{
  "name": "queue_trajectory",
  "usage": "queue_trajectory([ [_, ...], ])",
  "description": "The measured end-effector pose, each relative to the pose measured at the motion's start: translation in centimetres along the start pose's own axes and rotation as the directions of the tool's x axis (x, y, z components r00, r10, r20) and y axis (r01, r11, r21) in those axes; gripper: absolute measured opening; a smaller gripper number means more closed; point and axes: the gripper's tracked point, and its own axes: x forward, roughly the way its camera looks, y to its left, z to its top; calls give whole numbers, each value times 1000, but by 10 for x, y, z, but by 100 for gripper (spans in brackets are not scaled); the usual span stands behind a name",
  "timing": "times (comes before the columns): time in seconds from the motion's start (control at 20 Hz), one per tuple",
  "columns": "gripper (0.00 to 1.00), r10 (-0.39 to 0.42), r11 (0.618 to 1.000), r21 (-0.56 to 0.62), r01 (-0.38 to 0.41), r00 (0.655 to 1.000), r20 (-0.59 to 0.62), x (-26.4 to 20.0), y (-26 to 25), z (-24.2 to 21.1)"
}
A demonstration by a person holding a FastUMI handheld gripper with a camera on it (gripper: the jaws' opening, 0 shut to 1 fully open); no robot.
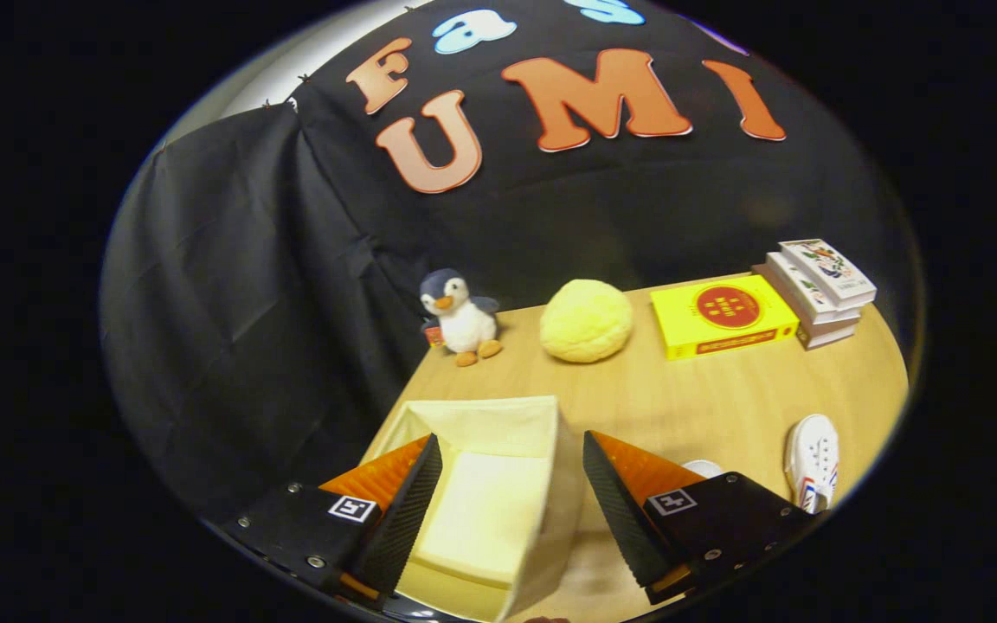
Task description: Open the storage box then place both shoes into the box .Put the left shoe in first, then the right shoe, with the right side of both shoes facing outward in a uniform manner.
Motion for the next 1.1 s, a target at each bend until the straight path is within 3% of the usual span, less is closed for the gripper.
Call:
queue_trajectory([
  [0.25,98,-163,986,-46,162,987,0,-28,-82,-28],
  [0.55,98,-284,956,-97,278,957,-63,-54,-149,-76],
  [1.1,99,-364,922,-209,325,912,-190,-60,-200,-150],
])
